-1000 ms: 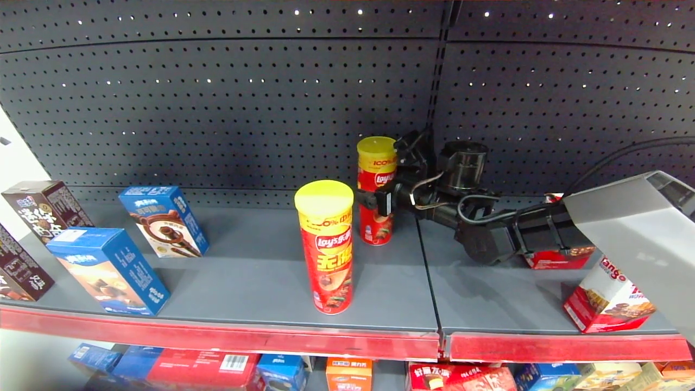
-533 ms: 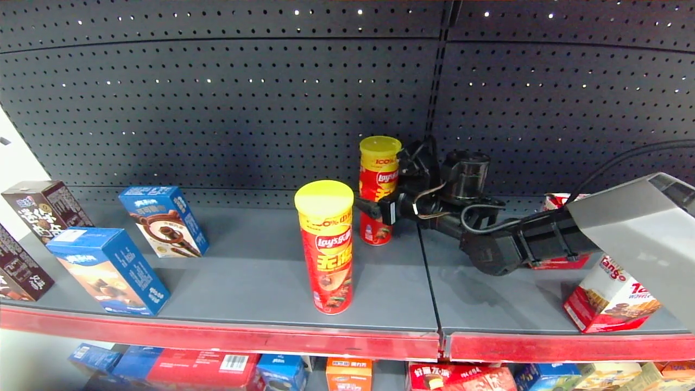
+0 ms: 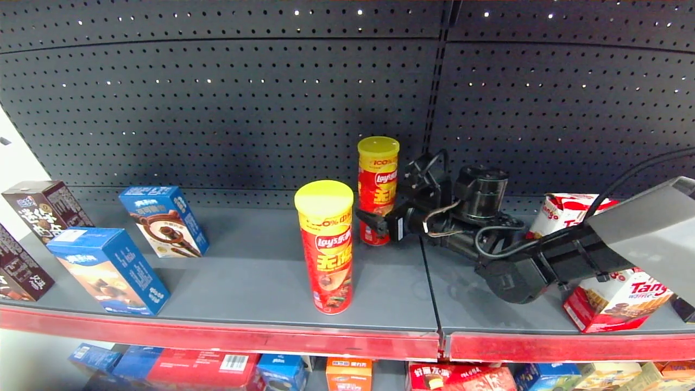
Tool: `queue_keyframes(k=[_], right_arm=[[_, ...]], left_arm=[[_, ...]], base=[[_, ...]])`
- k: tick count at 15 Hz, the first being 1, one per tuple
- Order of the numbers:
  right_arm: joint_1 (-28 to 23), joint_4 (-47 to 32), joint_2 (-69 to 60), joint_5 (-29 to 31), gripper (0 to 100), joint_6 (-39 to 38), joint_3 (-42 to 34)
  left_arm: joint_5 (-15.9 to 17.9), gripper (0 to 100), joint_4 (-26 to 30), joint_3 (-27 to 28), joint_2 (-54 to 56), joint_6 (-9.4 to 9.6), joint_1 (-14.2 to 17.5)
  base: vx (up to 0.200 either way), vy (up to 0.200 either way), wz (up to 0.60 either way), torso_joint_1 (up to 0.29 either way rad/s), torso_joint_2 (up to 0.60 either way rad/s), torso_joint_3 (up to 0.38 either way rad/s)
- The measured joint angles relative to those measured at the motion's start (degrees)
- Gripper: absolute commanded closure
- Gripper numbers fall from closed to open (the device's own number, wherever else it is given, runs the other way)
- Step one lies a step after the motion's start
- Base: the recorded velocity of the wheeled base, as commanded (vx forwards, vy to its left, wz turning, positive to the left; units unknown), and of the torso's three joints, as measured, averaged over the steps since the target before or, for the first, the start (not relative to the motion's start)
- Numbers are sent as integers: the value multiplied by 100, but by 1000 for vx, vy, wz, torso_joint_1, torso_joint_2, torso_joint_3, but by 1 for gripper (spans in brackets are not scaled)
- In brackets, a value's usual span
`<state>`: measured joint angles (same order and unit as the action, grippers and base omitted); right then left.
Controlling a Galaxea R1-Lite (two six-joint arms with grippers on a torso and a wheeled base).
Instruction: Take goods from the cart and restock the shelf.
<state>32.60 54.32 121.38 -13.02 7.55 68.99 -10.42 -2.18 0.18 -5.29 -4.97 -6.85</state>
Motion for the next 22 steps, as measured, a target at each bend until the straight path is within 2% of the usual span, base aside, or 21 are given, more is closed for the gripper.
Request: queue_keyframes(k=[14, 19, 22], right_arm=[[185, 288, -569, 325, 0, -9, -1052], [-73, 819, -898, 901, 0, 0, -1674], [-305, 789, -1353, 1610, 0, 6, -1935]], left_arm=[[-11, 0, -5, 0, 0, -9, 0], [-11, 0, -6, 0, 0, -44, 0], [-5, 0, -2, 0, 0, -41, -1]], base=[[0, 0, 0, 0, 0, 0], [0, 0, 0, 0, 0, 0], [0, 0, 0, 0, 0, 0]])
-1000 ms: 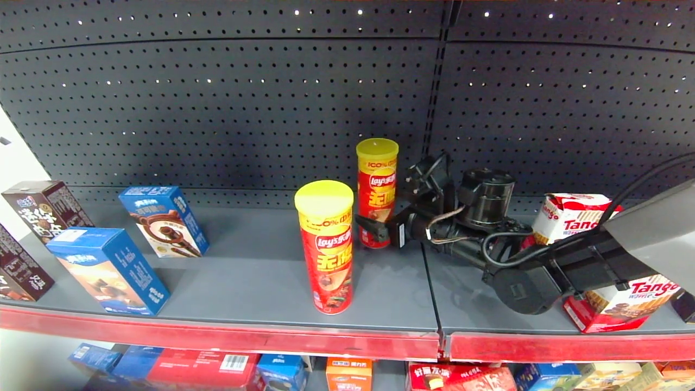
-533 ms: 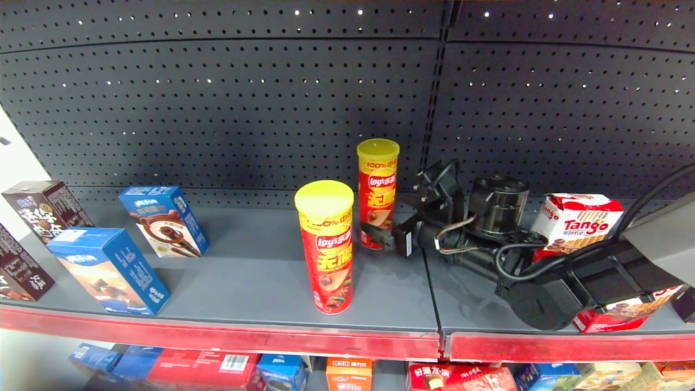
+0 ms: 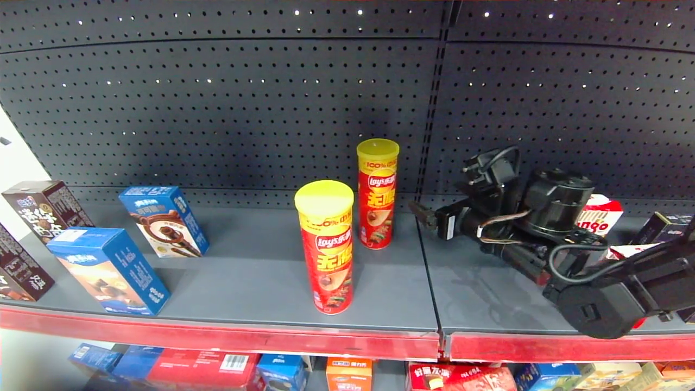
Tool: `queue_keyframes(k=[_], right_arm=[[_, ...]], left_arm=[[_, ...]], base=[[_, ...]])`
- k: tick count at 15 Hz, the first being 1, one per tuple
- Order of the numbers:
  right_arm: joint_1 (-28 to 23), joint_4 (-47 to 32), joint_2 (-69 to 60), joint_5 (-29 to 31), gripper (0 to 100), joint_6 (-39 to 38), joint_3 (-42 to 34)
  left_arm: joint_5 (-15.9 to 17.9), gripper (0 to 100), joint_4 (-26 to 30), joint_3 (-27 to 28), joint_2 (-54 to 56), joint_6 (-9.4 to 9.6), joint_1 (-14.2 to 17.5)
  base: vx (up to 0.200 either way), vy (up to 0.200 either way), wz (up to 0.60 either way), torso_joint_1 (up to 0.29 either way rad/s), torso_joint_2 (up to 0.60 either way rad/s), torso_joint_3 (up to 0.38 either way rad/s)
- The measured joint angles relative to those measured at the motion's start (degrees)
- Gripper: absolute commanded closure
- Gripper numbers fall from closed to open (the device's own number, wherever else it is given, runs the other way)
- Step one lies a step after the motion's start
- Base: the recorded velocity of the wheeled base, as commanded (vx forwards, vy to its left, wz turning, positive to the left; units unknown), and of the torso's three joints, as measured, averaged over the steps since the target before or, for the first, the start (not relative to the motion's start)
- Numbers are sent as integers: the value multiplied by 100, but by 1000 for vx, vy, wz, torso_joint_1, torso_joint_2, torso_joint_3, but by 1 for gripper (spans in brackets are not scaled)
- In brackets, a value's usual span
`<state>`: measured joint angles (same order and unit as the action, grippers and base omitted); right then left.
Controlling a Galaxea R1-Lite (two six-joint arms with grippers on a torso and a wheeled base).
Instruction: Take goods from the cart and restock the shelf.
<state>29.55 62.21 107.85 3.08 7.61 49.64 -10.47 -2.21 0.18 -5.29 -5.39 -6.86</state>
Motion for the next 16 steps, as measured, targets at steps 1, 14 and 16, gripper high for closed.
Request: queue_keyframes(k=[1, 14, 16], right_arm=[[-43, -44, -193, 187, 0, 2, -116], [-1658, -219, -3646, 1057, 0, -105, -2619], [-2032, -235, -4261, 1048, 0, -138, -3182]], left_arm=[[2, 0, 0, 0, 0, -7, 1], [-4, 0, -9, 9, 0, -266, 1], [-4, 0, -6, 2, 0, -276, 1]], base=[[0, 0, 0, 0, 0, 0], [0, 0, 0, 0, 0, 0], [0, 0, 0, 0, 0, 0]])
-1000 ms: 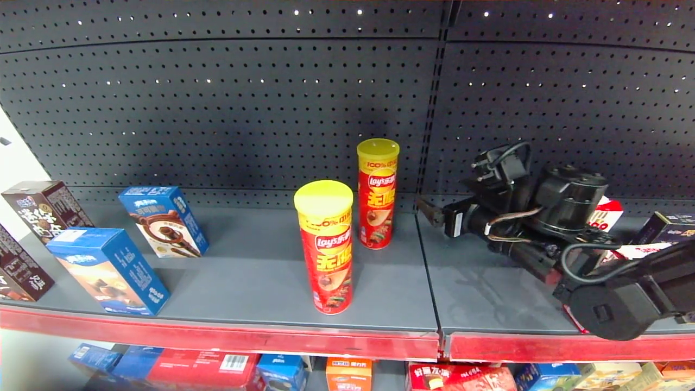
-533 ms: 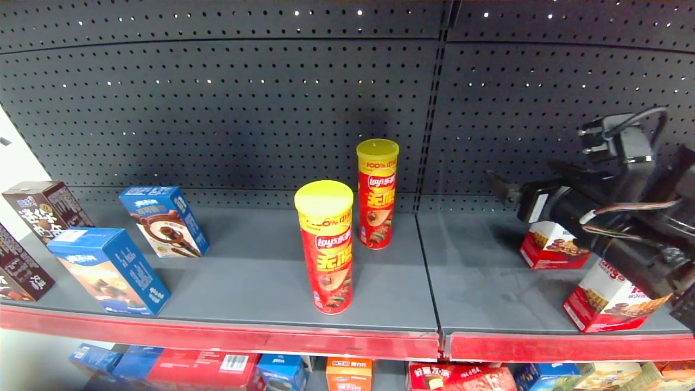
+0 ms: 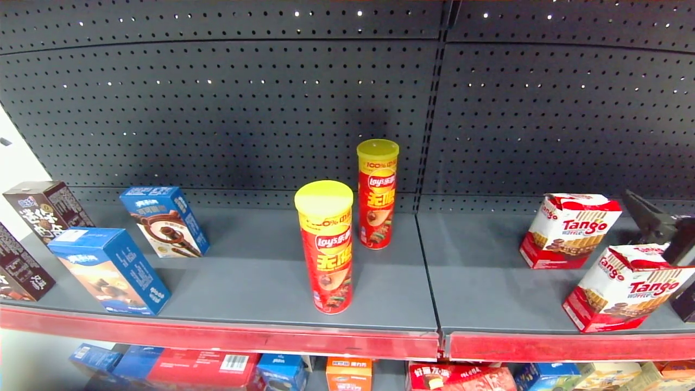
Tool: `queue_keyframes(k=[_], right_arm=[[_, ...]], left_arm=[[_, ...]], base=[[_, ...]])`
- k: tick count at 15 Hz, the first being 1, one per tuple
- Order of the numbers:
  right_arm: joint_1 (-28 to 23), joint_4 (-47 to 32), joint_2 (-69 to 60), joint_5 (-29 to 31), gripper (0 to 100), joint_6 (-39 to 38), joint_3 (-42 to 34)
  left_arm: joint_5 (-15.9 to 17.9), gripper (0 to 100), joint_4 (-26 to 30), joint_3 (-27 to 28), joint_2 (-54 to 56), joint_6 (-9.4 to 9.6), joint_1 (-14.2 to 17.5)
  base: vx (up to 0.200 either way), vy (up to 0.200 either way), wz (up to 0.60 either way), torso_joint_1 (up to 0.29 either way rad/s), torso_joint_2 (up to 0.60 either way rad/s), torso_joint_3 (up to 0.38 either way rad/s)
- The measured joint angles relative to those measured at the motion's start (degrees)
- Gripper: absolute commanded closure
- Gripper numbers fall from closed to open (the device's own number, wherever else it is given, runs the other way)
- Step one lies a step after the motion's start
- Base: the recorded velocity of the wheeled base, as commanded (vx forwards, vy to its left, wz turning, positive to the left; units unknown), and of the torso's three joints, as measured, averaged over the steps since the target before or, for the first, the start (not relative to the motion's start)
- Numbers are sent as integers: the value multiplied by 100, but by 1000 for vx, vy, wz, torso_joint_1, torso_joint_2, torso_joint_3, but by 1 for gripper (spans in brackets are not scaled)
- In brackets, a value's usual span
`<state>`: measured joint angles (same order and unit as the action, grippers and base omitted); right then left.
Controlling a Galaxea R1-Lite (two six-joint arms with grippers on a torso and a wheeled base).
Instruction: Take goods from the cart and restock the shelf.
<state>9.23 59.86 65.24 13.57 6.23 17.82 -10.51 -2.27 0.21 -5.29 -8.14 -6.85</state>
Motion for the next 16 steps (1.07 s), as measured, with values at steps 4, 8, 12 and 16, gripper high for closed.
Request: queue_keyframes(k=[4, 8, 12, 16], right_arm=[[-468, -62, -1073, -2, 0, -10, -1231], [-479, -780, -1872, 15, 0, 37, -1705], [-438, -3517, -3454, 2, 0, 61, -1543], [-438, -6065, -5276, -7, 0, -11, -1097]], left_arm=[[-2, 0, 0, 0, 0, -80, 0], [-2, 0, 0, 6, 0, -145, 0], [-2, 0, -2, 6, 0, -151, 0], [-2, 0, 0, 6, 0, -143, 0]], base=[[0, 0, 0, 0, 0, 0], [0, 0, 0, 0, 0, 0], [0, 0, 0, 0, 0, 0], [0, 0, 0, 0, 0, 0]])
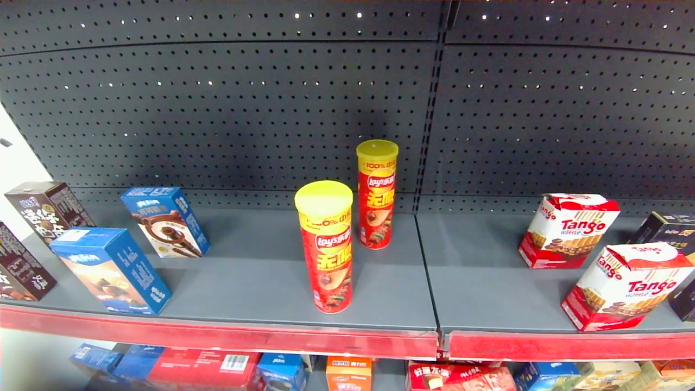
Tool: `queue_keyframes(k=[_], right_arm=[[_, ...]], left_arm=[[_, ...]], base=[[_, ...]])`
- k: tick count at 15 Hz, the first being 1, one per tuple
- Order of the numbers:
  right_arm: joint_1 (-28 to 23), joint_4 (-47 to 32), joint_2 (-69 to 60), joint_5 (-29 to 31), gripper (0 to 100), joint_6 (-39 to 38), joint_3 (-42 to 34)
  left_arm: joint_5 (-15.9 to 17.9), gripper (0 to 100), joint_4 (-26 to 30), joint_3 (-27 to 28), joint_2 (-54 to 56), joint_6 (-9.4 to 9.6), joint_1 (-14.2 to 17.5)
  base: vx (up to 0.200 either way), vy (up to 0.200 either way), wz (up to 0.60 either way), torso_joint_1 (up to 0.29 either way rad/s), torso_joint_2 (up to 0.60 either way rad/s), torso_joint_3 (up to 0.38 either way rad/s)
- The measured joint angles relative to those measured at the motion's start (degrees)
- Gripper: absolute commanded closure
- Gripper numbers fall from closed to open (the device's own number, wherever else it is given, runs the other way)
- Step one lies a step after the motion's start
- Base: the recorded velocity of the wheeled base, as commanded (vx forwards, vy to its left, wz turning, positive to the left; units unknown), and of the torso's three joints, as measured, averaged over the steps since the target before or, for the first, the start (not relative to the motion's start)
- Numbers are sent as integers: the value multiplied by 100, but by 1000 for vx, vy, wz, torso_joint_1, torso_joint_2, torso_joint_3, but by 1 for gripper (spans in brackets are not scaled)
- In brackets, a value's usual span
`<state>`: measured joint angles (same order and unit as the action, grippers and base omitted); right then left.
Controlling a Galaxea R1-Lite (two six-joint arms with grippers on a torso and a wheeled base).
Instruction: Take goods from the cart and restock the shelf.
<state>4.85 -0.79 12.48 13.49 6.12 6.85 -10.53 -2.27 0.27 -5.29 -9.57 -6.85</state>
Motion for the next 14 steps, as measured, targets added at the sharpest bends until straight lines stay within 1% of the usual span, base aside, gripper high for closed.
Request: queue_keyframes(k=[2, 3, 4, 5, 8, 9, 10, 11, 12, 13, 14], right_arm=[[-83, -286, -405, 65, 0, -46, 161], [-240, -519, -562, 51, 0, -60, 190], [-382, -730, -701, -15, 0, -66, 188], [-458, -785, -852, -201, 0, -60, 91], [-475, -407, -1123, -1546, 0, -90, -234], [-475, -293, -1175, -2058, 0, -207, -308], [-475, -163, -1208, -2350, 0, -435, -377], [-472, -134, -1226, -2517, 0, -566, -424], [-458, -137, -1228, -2794, 0, -594, -444], [-456, -134, -1202, -2851, 0, -612, -453], [-478, -110, -1167, -2797, 0, -636, -457]], left_arm=[[0, 0, 0, 0, 0, 2, 0], [0, 0, 0, 0, 0, 2, 0], [2, 0, 0, 0, 0, 0, 0], [0, 0, 0, 0, 0, 5, -1], [6, 0, -11, 0, 0, 27, -1], [9, 0, -18, -2, 0, 27, -1], [11, 0, -20, -2, 0, 35, 0], [22, 0, -24, -6, 0, 60, 0], [28, 0, -35, -6, 0, 172, 0], [121, 0, -41, -16, 0, 355, 0], [235, 0, -41, -17, 0, 468, 0]], base=[[0, 0, 0, 0, 0, 0], [0, 0, 0, 0, 0, 0], [0, 0, 0, 0, 0, 0], [0, 0, 0, 0, 0, 0], [0, 0, 0, 0, 0, 0], [0, 0, 0, 0, 0, 0], [0, 0, 0, 0, 0, 0], [0, 0, 0, 0, 0, 0], [0, 0, 0, 0, 0, 0], [0, 0, 0, 0, 0, 0], [0, 0, 0, 0, 0, 0]])
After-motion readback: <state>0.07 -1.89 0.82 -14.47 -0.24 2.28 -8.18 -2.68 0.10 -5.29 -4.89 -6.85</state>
